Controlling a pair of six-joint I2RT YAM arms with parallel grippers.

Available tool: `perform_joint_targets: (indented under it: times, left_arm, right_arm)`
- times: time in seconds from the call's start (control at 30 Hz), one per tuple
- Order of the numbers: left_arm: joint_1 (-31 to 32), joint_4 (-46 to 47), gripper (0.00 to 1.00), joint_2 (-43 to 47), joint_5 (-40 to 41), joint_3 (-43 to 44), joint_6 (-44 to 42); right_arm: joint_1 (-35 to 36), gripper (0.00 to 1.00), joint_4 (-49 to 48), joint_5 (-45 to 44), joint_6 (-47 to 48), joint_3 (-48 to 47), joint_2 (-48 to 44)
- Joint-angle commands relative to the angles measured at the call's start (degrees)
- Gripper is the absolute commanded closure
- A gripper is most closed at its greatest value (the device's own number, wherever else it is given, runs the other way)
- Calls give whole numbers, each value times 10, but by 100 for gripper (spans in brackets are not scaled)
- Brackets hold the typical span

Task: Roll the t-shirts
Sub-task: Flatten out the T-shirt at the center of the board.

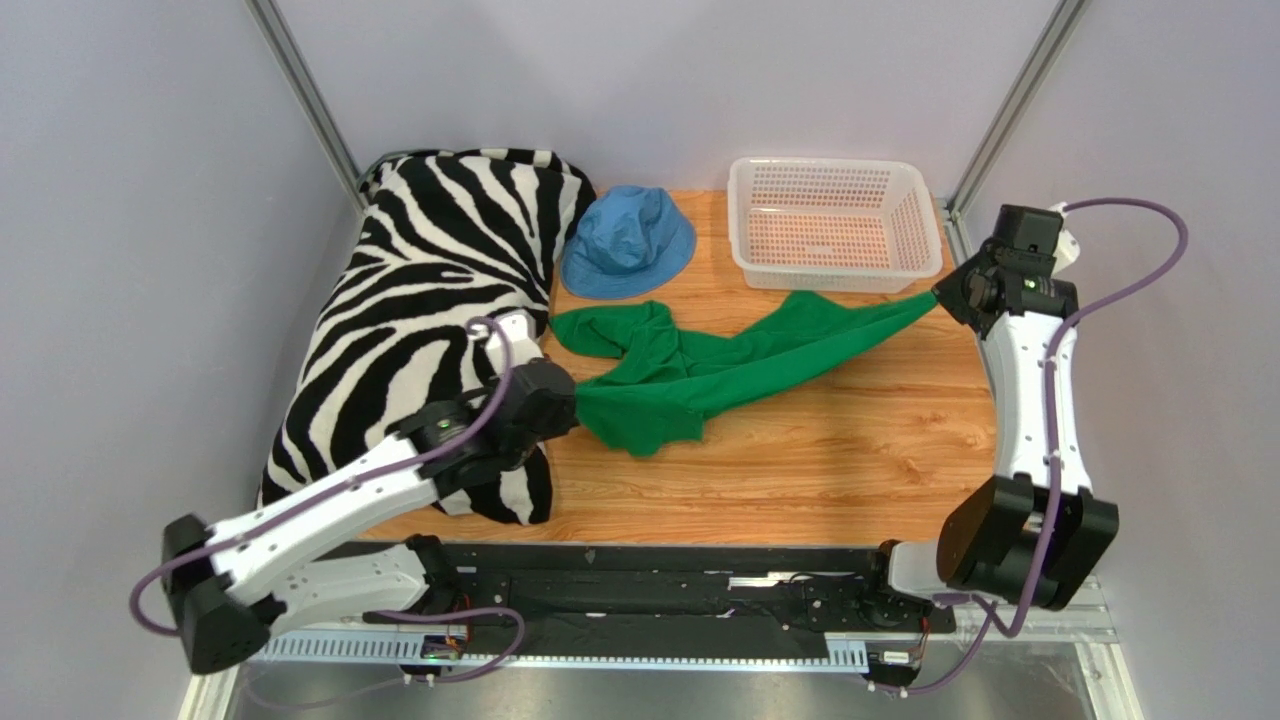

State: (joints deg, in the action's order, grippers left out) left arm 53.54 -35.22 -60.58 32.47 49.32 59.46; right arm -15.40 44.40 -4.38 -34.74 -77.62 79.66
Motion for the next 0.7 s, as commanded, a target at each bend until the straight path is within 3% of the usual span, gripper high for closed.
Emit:
perform_joint_targets:
  times: [0.0, 0.3, 0.67]
  left_arm:
    - [-3, -83, 100, 102, 78, 67, -95]
    - [-4, -44, 100, 144, 91, 268, -283]
    - [-4, 41, 100, 130, 77, 411, -384]
  right_arm:
    - [-2, 100, 16, 12, -16, -33, -67]
    - [-8, 100, 103, 32, -41, -180, -143]
    - [-12, 100, 170, 22, -45, -372, -164]
